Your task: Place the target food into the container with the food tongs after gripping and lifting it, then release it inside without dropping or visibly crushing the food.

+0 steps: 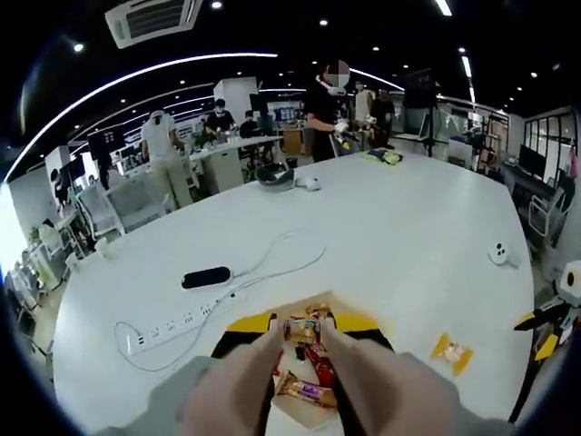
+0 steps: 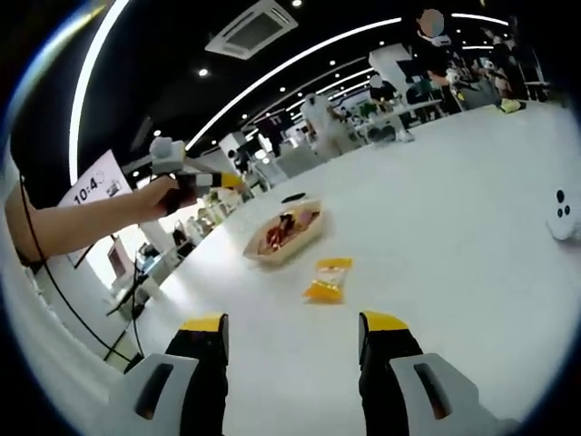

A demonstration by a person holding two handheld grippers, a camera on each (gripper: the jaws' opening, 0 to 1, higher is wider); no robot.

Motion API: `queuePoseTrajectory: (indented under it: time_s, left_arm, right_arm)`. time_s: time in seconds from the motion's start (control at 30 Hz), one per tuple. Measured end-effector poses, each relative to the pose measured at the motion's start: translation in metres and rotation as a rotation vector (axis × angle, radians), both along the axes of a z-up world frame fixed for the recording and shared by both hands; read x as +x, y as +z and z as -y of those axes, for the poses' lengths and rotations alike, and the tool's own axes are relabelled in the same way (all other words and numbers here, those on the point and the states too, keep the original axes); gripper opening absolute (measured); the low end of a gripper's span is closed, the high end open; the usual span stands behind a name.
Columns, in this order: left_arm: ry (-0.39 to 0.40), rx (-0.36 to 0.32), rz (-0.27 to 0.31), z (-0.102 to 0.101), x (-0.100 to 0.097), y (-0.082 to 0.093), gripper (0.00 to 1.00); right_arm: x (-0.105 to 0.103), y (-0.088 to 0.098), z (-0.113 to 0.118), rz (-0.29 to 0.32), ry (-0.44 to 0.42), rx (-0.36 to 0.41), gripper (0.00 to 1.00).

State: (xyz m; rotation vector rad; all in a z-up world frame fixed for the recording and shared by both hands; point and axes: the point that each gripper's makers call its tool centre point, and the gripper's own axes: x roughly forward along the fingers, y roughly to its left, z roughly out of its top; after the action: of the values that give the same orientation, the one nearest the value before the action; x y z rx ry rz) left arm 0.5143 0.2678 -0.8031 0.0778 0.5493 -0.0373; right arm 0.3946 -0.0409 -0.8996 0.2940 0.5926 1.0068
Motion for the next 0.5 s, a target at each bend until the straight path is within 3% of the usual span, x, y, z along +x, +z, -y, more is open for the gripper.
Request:
queuePoseTrajectory:
  time_s: [0.5]
  left_arm:
    - [0.050, -0.078, 0.029, 0.002, -0.005, 0.014, 0.22]
  right_arm:
    - [0.002, 0.000, 0.004, -0.006, -0.024, 0.007, 0.58]
